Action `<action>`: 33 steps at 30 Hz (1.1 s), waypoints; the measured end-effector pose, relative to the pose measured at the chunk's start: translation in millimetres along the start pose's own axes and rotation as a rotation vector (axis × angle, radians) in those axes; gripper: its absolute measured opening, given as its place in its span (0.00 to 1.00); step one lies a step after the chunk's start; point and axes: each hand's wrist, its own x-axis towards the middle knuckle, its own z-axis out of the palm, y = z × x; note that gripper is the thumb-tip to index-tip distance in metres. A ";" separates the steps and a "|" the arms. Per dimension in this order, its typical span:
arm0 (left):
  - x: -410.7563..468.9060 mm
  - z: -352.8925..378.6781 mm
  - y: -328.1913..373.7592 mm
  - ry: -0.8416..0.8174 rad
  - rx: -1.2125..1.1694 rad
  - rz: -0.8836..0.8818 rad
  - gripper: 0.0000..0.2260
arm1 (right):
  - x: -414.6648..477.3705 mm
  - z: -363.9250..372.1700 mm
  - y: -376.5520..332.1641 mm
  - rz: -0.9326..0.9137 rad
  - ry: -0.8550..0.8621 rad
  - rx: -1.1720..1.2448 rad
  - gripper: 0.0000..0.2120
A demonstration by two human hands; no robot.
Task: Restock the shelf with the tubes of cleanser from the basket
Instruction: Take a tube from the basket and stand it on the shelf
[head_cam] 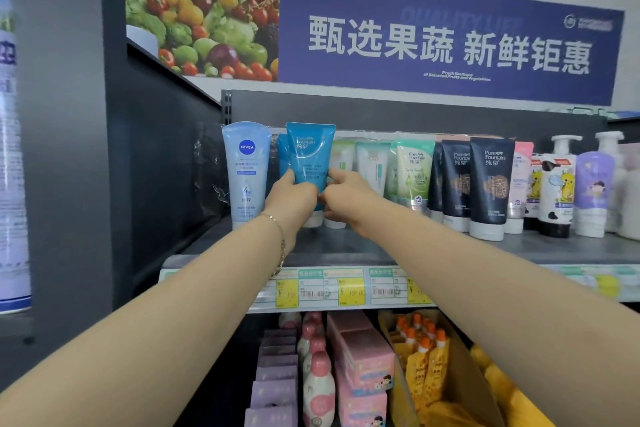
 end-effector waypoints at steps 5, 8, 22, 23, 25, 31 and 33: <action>4.7 -0.6 -5.1 0.056 -0.025 -0.019 0.15 | -1.5 5.1 1.2 -0.006 0.008 0.014 0.19; 5.4 -2.0 -6.5 0.095 -0.027 -0.025 0.13 | -3.8 6.6 1.9 -0.042 0.000 0.019 0.17; 3.9 -2.4 -4.6 0.136 -0.022 -0.066 0.13 | -6.6 7.8 1.2 -0.008 -0.048 -0.117 0.17; 3.3 -2.2 -3.7 0.134 -0.010 -0.072 0.13 | -7.8 6.9 -0.4 -0.003 -0.065 -0.136 0.17; 1.3 -1.9 -1.4 0.140 0.017 -0.076 0.14 | -11.5 3.6 -4.3 0.000 -0.094 -0.173 0.10; -12.3 -3.6 5.0 0.203 0.216 -0.016 0.13 | -30.0 -11.6 -11.5 -0.206 -0.056 -0.450 0.18; -18.5 -4.1 9.0 0.181 0.289 0.034 0.12 | -37.8 -17.4 -13.4 -0.257 -0.054 -0.548 0.18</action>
